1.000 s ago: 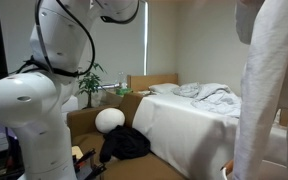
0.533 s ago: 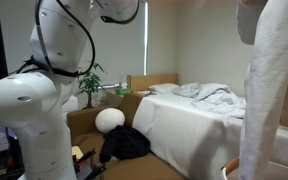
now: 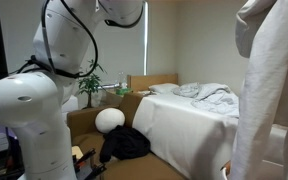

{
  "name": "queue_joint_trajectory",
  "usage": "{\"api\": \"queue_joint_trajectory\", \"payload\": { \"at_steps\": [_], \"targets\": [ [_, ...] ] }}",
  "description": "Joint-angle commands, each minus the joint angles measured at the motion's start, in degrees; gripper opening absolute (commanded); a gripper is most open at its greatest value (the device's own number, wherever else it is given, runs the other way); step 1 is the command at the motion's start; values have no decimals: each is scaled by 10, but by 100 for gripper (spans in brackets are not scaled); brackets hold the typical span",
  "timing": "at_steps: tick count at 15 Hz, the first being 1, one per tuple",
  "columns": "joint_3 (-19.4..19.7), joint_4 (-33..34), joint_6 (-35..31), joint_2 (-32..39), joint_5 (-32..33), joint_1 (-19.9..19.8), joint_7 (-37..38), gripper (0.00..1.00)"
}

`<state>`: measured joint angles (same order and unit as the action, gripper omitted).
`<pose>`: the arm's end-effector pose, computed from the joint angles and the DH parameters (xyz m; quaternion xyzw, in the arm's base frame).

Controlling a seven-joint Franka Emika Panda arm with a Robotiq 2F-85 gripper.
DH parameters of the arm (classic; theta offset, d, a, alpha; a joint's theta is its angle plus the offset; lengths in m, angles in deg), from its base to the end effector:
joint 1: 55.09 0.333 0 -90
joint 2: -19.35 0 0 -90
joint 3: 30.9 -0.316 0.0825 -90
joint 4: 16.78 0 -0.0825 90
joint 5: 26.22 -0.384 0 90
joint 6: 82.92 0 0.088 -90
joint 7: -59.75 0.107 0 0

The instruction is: Put the white jersey in the laundry basket

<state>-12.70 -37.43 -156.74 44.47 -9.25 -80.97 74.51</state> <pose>0.4220 -0.3390 0.8727 0.8029 -0.5049 0.2006 0.2453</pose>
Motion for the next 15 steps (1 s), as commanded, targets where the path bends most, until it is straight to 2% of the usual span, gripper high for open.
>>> {"api": "queue_joint_trajectory", "payload": {
  "at_steps": [1,10,11,12,13,15],
  "targets": [
    [8,0,-5,-3,9,9,5,10],
    [16,-2,11,-2,15,20,5,10],
    [21,-51,2,-24,22,32,9,10],
    [18,-14,30,-1,16,19,-2,10],
    [23,-60,23,-20,21,31,1,10],
    [27,-61,41,-11,21,29,4,10]
  ]
}}
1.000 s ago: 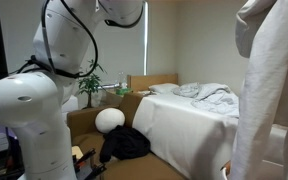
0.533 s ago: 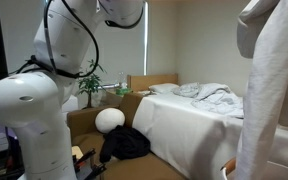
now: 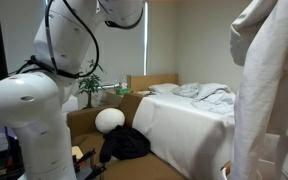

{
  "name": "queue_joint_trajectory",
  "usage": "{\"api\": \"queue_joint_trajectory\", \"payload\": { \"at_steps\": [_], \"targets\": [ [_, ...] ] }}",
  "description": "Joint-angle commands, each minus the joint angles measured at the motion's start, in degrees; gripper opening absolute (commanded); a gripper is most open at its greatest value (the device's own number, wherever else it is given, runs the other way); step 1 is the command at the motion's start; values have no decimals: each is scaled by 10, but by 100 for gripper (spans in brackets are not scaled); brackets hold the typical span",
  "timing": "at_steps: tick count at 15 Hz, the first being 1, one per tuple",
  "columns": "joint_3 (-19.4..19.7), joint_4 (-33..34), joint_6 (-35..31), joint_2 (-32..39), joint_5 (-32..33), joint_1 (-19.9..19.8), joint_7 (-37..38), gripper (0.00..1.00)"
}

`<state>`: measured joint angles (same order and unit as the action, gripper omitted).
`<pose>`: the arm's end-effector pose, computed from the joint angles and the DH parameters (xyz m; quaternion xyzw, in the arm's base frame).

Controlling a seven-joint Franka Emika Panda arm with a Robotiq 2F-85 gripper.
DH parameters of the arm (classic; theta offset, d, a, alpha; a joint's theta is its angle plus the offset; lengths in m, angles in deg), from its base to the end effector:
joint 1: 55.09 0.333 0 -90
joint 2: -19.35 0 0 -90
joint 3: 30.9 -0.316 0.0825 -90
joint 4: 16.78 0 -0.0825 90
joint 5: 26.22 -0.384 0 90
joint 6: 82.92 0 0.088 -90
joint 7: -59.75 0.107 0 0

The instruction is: Put the white jersey in the laundry basket

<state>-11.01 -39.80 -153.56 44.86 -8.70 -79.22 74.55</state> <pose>0.4319 -0.3417 0.8505 0.8093 -0.5120 0.1526 0.2443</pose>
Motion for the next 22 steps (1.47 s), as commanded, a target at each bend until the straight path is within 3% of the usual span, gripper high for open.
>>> {"api": "queue_joint_trajectory", "payload": {
  "at_steps": [1,3,4,5,6,7,8,9,11,13,22],
  "targets": [
    [5,36,53,28,6,-10,-10,10],
    [6,41,84,38,9,-12,-7,10],
    [14,-33,64,2,18,11,5,10],
    [16,-32,71,6,18,11,3,10],
    [9,43,104,48,12,-11,-10,10],
    [18,-30,79,11,18,11,2,10],
    [20,-29,82,13,19,12,-3,10],
    [11,40,116,51,16,-9,-24,10],
    [4,49,123,60,4,-15,-13,14],
    [7,7,114,39,14,0,-9,14],
    [7,8,114,41,15,-1,-9,14]
  ]
}}
